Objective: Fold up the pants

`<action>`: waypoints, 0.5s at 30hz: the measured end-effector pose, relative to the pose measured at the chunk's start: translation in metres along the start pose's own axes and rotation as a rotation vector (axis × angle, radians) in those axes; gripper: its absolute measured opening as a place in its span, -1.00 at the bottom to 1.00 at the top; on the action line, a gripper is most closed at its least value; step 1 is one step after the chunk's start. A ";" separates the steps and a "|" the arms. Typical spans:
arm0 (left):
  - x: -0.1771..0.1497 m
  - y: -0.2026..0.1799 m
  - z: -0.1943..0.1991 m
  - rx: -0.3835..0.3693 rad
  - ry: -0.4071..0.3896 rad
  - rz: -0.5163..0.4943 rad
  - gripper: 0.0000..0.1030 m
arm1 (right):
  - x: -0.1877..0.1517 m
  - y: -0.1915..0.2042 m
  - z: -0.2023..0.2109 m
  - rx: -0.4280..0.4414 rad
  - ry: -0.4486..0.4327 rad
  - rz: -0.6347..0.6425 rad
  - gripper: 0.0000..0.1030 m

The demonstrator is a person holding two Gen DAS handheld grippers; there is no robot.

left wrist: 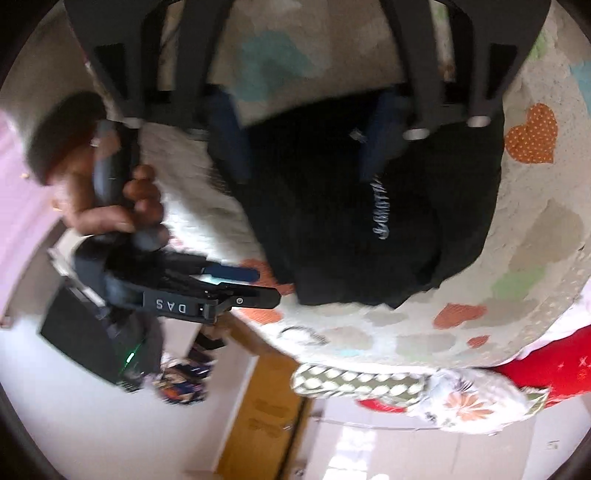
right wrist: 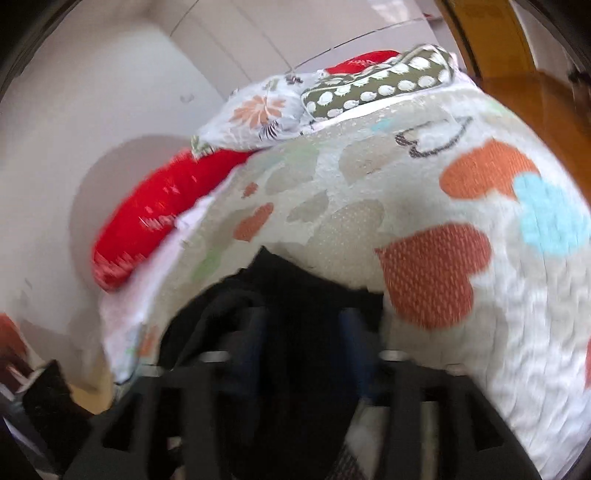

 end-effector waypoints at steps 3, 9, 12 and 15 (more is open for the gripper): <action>0.002 0.006 0.022 0.001 -0.026 0.000 0.56 | -0.003 -0.004 0.009 0.088 0.001 -0.080 0.59; 0.003 0.026 0.015 0.103 -0.016 0.064 0.60 | -0.013 0.012 -0.020 0.086 0.077 -0.048 0.65; -0.003 0.033 0.009 0.108 -0.025 0.068 0.60 | -0.021 0.019 -0.043 0.050 0.120 -0.052 0.67; -0.003 0.030 0.005 0.123 -0.024 0.030 0.60 | -0.029 0.036 -0.052 0.119 0.146 -0.047 0.66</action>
Point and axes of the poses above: each gripper's, at about its wrist camera, not at the fingertips, and z roughly against the way its jaws point, y to its left, x to its top, the point moved 1 cm from there along -z, roughly the way its jaws point, and after that the axes turned 10 degrees about -y, right-handed, at the moved point
